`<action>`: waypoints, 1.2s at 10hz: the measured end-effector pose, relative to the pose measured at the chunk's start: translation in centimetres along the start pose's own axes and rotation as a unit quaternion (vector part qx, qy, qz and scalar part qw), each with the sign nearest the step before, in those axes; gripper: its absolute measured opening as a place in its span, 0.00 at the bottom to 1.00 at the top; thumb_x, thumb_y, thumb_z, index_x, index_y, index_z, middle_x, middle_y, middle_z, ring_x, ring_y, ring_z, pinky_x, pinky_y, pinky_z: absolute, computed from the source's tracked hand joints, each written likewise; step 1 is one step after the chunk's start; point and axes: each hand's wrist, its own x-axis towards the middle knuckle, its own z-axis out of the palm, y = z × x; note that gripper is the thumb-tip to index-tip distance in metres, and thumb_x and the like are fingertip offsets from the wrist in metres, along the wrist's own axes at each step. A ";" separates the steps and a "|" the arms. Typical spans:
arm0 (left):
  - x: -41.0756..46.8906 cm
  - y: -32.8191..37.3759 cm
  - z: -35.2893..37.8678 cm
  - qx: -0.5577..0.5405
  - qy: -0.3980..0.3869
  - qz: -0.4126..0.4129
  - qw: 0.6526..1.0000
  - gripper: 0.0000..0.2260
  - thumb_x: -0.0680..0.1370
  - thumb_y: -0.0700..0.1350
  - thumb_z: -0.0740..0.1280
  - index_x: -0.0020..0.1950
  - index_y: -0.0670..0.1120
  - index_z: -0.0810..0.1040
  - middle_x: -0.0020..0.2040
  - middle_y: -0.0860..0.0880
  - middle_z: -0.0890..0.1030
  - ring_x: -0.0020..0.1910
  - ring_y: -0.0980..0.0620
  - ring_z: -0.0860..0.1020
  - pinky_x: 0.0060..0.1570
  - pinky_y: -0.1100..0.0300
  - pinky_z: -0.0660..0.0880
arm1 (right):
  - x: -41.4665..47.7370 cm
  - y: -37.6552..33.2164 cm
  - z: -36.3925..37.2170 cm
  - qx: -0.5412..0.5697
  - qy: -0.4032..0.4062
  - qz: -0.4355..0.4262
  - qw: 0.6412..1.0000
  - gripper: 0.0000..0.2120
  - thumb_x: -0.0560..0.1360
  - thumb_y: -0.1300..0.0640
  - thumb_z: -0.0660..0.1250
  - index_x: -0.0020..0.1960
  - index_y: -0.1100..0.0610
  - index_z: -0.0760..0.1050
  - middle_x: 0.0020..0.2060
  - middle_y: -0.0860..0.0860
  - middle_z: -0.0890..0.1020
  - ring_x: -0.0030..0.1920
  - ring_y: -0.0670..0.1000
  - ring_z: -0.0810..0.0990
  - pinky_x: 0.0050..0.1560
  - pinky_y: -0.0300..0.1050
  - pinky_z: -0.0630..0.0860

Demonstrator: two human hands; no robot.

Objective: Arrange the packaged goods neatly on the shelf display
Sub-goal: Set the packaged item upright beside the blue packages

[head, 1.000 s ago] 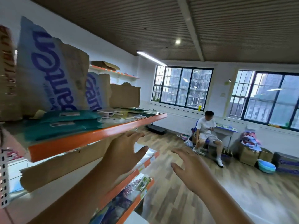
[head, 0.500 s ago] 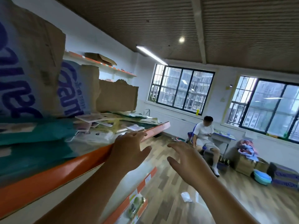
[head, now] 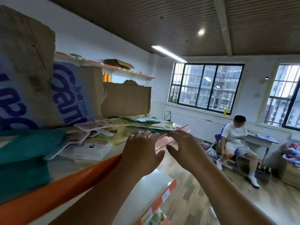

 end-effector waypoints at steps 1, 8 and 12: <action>2.1 0.1 0.7 0.001 -0.006 -0.021 1.000 0.28 0.77 0.67 0.63 0.75 0.57 0.69 0.73 0.54 0.74 0.69 0.49 0.73 0.68 0.52 0.69 | 3.4 1.9 1.5 0.016 0.007 -0.011 1.000 0.21 0.74 0.45 0.71 0.67 0.45 0.76 0.62 0.45 0.80 0.60 0.50 0.79 0.58 0.49 0.79; 17.0 -4.1 5.5 0.021 -0.214 -0.134 0.967 0.25 0.74 0.66 0.69 0.70 0.63 0.74 0.65 0.59 0.77 0.59 0.57 0.76 0.60 0.50 0.76 | 19.1 9.3 7.2 0.013 -0.103 -0.241 0.965 0.04 0.77 0.55 0.64 0.49 0.47 0.76 0.42 0.48 0.79 0.41 0.51 0.77 0.40 0.43 0.70; 17.4 -5.4 4.7 0.026 -0.093 -0.162 0.982 0.07 0.79 0.50 0.70 0.55 0.61 0.80 0.45 0.59 0.80 0.45 0.59 0.78 0.43 0.57 0.74 | 23.2 11.1 7.9 0.297 0.056 -0.165 0.939 0.07 0.79 0.57 0.61 0.43 0.50 0.69 0.34 0.48 0.77 0.36 0.52 0.76 0.34 0.52 0.75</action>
